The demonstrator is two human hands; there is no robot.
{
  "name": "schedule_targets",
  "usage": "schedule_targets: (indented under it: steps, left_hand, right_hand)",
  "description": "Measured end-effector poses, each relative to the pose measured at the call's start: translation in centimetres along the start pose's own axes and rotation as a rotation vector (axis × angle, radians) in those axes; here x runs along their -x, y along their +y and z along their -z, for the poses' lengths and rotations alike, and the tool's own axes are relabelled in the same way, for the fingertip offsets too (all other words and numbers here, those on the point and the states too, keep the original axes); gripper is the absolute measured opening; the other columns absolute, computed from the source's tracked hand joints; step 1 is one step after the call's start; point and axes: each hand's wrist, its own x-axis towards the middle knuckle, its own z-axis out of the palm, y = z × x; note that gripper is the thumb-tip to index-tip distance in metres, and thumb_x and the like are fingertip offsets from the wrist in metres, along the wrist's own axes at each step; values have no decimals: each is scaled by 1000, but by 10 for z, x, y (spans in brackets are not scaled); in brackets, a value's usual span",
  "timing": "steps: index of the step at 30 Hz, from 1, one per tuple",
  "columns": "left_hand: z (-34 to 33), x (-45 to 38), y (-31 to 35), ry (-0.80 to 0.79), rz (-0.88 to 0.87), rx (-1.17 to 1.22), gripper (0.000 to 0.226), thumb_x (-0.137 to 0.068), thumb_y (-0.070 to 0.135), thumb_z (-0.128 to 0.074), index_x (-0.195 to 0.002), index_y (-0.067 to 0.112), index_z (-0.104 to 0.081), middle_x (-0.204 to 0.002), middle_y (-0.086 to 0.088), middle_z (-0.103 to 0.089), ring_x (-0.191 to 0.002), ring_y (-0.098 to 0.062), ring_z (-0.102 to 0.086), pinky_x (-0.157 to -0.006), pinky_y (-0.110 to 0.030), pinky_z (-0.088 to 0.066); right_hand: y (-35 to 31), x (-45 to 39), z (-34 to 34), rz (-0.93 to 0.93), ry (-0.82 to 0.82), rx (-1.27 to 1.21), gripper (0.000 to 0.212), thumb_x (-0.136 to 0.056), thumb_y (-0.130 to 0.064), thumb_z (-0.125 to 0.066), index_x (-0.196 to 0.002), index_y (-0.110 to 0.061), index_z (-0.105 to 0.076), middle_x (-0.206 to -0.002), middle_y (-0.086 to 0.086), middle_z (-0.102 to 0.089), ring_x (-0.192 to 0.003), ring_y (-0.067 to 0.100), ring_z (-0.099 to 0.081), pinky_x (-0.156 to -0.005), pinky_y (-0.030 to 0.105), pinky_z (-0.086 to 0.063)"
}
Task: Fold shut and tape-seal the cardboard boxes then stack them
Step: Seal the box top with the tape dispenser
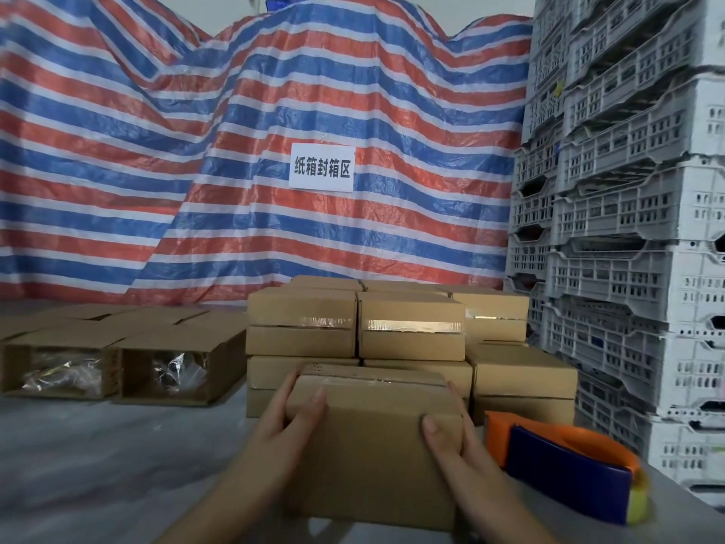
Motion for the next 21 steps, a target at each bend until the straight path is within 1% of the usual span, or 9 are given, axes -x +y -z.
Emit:
schedule_targets:
  steps: [3, 5, 8, 10, 11, 13, 15, 17, 21]
  left_hand:
    - [0, 5, -5, -38, 53, 58, 72, -65, 68, -49, -134, 54, -33, -124, 17, -44, -104, -1, -43, -94, -29, -30]
    - [4, 7, -11, -84, 55, 83, 63, -68, 67, -51, -128, 56, -38, -127, 18, -49, -106, 1, -46, -99, -30, -34]
    - [4, 8, -14, -84, 50, 54, 60, -70, 67, -50, -129, 56, -40, -120, 22, -53, -105, 2, -49, -95, -31, -38]
    - [-1, 5, -6, -4, 36, 30, 55, -69, 67, -49, -119, 47, -52, -103, 24, -61, -94, 7, -53, -82, -23, -42]
    - [-4, 4, 2, 52, 15, 12, 50, -67, 69, -49, -108, 42, -59, -93, 23, -67, -87, 7, -57, -74, -18, -42]
    - [-7, -1, 17, 146, -46, -81, 50, -66, 74, -47, -92, 36, -66, -82, 21, -70, -82, 3, -62, -66, -19, -43]
    - [-5, -7, 28, 173, -56, -212, 51, -75, 75, -45, -88, 32, -68, -83, 14, -69, -84, -7, -63, -70, -28, -46]
    - [-1, -17, 33, 70, 35, -294, 47, -88, 68, -45, -95, 26, -66, -95, 7, -67, -91, -14, -63, -77, -32, -47]
    - [4, -27, 31, -218, 262, -235, 34, -95, 55, -47, -105, 24, -55, -109, -4, -64, -102, -21, -61, -92, -36, -47]
  right_hand:
    - [2, -4, 1, 3, 8, 25, 108, -56, -83, -51, -147, -61, 3, -137, -12, -40, -112, 6, -45, -113, 43, -38]
    - [1, -3, 1, 2, 0, 20, 106, -57, -82, -50, -145, -61, 4, -132, -15, -39, -103, -1, -45, -110, 36, -39]
    - [-4, 0, -2, -12, 37, 20, 104, -58, -81, -48, -147, -60, 1, -147, -9, -40, -117, 7, -49, -112, 38, -38]
    - [-10, -5, -1, -43, 102, 46, 105, -59, -82, -43, -154, -50, -12, -150, -3, -43, -130, 19, -48, -112, 43, -39]
    - [-14, -8, 1, -53, 126, 73, 103, -59, -84, -39, -153, -44, -25, -142, -4, -51, -126, 19, -51, -107, 40, -41]
    - [-25, -18, 11, -56, 146, 140, 94, -57, -88, -32, -134, -38, -50, -112, -14, -60, -107, 10, -56, -94, 32, -41]
    - [-38, -25, 23, -100, 96, 192, 86, -61, -92, -30, -118, -35, -60, -100, -16, -64, -99, 7, -59, -85, 31, -43]
    - [-42, -34, 34, -173, 5, 249, 82, -73, -90, -29, -119, -33, -64, -105, -7, -72, -99, 12, -66, -83, 31, -50]
    - [-44, -50, 47, -369, -102, 458, 80, -87, -85, -20, -122, -25, -60, -105, 12, -72, -98, 29, -69, -94, 43, -55]
